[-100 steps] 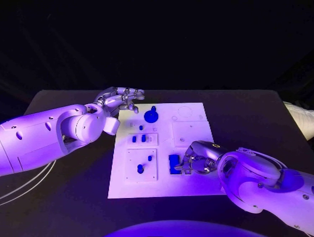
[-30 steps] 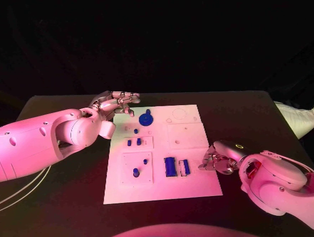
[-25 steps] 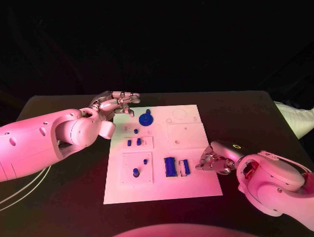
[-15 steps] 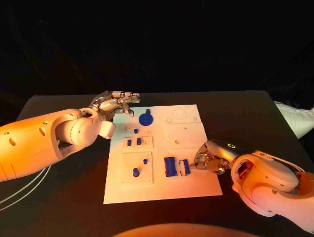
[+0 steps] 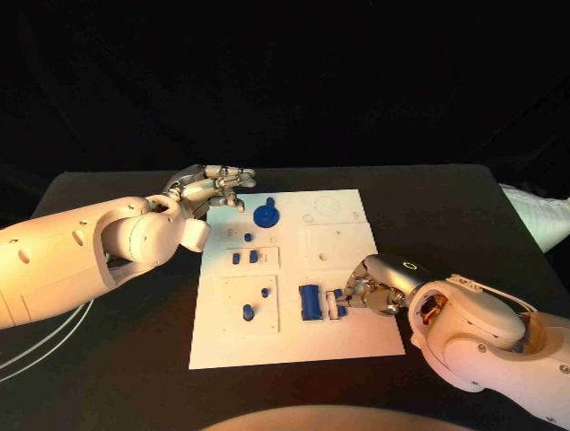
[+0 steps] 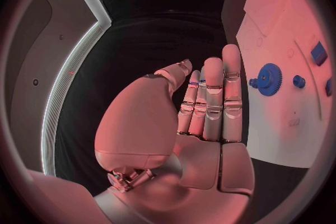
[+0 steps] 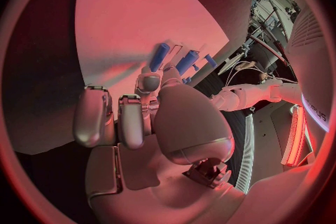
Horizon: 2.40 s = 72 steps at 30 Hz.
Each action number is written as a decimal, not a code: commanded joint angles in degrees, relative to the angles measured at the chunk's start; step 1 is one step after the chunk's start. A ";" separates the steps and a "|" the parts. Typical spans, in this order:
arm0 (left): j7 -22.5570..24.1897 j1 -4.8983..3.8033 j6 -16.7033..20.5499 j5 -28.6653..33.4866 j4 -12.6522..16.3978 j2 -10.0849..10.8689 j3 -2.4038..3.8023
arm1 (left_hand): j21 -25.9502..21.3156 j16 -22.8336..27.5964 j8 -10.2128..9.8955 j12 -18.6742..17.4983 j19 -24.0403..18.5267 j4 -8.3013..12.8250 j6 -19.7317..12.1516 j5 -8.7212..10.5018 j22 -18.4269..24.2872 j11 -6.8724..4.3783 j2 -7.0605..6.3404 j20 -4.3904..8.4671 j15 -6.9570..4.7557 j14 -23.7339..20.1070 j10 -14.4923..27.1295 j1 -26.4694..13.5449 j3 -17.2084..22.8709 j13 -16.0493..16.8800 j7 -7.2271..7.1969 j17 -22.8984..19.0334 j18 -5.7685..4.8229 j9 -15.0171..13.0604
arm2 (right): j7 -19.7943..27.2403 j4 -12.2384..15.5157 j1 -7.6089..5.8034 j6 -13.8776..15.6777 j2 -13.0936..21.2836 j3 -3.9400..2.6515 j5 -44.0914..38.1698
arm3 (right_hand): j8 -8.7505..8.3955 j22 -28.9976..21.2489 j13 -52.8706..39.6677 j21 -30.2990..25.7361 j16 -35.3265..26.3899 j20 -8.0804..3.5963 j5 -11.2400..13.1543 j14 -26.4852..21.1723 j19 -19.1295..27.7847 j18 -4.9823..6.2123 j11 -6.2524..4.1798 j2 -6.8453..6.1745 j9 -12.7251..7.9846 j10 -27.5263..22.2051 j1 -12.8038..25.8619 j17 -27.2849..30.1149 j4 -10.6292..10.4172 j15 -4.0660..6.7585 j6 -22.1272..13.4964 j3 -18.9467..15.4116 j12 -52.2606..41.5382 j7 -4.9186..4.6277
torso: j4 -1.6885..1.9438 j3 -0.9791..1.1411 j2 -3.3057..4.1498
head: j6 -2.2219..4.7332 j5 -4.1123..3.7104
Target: Assemble the parts on the task board
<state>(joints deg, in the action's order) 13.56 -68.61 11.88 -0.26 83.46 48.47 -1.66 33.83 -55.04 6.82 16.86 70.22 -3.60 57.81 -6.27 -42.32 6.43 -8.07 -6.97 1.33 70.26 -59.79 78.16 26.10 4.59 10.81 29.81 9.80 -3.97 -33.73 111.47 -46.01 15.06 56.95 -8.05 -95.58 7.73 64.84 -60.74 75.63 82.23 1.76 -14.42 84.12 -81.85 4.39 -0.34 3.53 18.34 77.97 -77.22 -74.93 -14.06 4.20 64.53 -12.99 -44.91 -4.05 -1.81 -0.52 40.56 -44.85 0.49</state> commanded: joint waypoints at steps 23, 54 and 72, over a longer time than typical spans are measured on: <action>-0.09 -0.03 -1.13 -0.19 0.30 0.05 0.04 | -0.24 -0.29 0.31 0.33 0.25 0.01 -0.43 0.05 0.05 0.09 0.56 0.01 0.05 -0.14 0.41 0.08 -0.21 -0.09 -0.01 -0.05 0.64 0.06 | -0.68 -1.40 0.96 -4.25 -1.67 0.11 -5.47 | 0.18 0.14 -0.86 -0.28 -0.18 -0.54 4.30 3.70 -0.31 0.45 -0.57 -0.11 0.10 0.52 -5.24 -3.59 2.92 0.60 1.20 2.89 -1.53 0.39 | -0.12 0.03 -0.01 | -0.35 0.40; -0.43 -0.03 -1.49 -0.58 0.15 0.11 0.04 | -0.28 -0.33 0.34 0.39 0.29 0.04 -0.47 0.04 0.08 0.10 0.59 0.01 0.05 -0.16 0.48 0.14 -0.26 -0.10 0.00 -0.10 0.65 0.06 | -0.36 -0.35 1.09 -8.80 -0.21 0.10 -15.97 | -0.63 -1.03 0.33 -1.18 -0.72 -0.39 7.81 3.52 0.19 0.62 0.00 -2.73 -0.19 -0.72 -4.81 -3.07 3.49 0.22 -0.02 3.42 0.63 -0.34 | -0.12 0.02 -0.02 | -0.59 0.24; -0.51 -0.02 -1.64 -0.76 0.11 0.04 0.03 | -0.30 -0.35 0.34 0.41 0.30 0.05 -0.52 0.05 0.09 0.11 0.57 0.01 0.05 -0.18 0.53 0.14 -0.30 -0.11 0.02 -0.12 0.64 0.07 | -0.43 0.03 1.10 -14.99 -0.55 0.47 -25.08 | -1.09 -1.30 1.28 -1.58 -0.76 0.08 4.41 3.50 0.35 0.70 0.26 -4.13 -0.42 -1.79 -5.37 -3.38 3.60 -0.11 -0.25 5.86 2.08 -0.61 | -0.11 -0.01 -0.03 | -0.64 0.14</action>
<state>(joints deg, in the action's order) 12.88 -68.61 11.32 -0.76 83.49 48.60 -1.65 33.83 -55.04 6.82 17.09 70.22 -3.61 57.81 -6.27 -42.28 6.64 -8.07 -6.97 1.33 70.26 -59.58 78.16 26.10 4.55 10.81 29.78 9.80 -3.97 -33.75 111.95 -45.23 4.60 56.31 -7.91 -117.95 6.52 63.44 -59.38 74.10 81.65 1.77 -9.87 83.91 -81.85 4.40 0.07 -0.17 17.87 76.32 -82.50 -74.95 -10.42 4.41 64.04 -7.45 -42.76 -4.93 -1.92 -0.52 40.49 -45.51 0.68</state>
